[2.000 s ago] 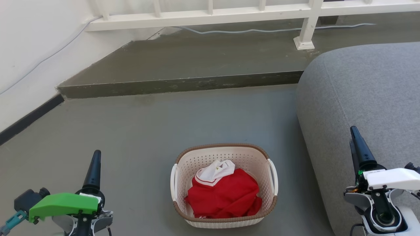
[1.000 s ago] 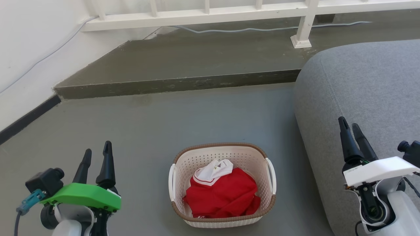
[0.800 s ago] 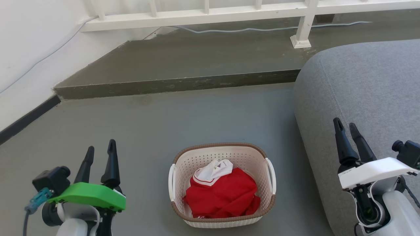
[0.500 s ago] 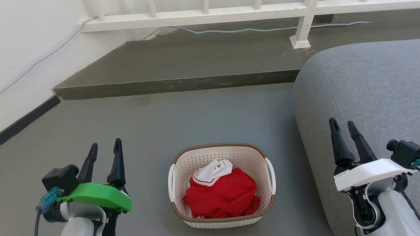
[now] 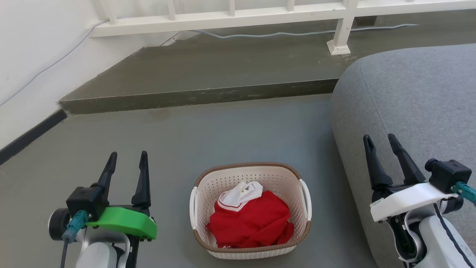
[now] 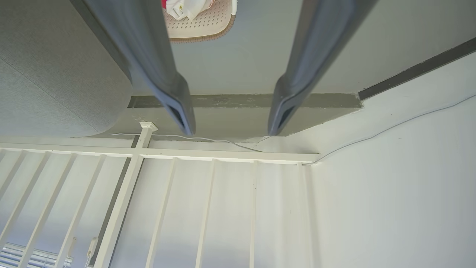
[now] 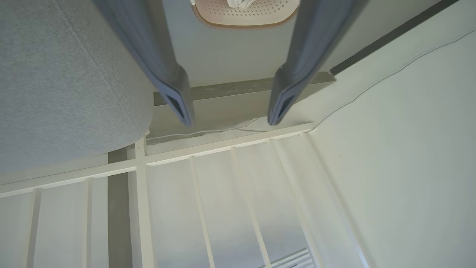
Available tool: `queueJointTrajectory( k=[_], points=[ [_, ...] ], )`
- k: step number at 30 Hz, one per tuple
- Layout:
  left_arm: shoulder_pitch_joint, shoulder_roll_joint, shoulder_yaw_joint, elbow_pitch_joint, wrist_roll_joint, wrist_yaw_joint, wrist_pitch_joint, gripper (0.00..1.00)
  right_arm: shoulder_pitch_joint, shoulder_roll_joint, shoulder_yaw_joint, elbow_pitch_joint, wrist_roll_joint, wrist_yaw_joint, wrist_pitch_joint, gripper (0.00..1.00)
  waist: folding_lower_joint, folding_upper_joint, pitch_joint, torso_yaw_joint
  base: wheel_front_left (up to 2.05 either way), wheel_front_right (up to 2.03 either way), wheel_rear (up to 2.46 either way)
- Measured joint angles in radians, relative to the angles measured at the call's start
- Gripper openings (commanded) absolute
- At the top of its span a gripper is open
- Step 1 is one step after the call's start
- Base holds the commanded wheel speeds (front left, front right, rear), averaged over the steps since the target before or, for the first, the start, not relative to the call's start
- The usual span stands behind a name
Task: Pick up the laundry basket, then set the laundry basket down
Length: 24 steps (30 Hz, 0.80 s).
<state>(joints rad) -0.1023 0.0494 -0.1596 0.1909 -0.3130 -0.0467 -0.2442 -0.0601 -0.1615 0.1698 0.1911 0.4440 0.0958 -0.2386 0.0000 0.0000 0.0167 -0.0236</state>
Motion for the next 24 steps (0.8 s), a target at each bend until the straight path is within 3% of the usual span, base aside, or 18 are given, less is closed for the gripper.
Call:
queueJointTrajectory(
  k=[24],
  points=[
    [0.000, -0.003, 0.014, 0.003, 0.035, -0.002, -0.007, 1.00, -0.014, 0.021, -0.023, 0.010, -0.060, 0.010, -0.010, 1.00, 0.0000, 0.0000, 0.006, -0.001, 0.00, 0.00, 0.00]
  ],
)
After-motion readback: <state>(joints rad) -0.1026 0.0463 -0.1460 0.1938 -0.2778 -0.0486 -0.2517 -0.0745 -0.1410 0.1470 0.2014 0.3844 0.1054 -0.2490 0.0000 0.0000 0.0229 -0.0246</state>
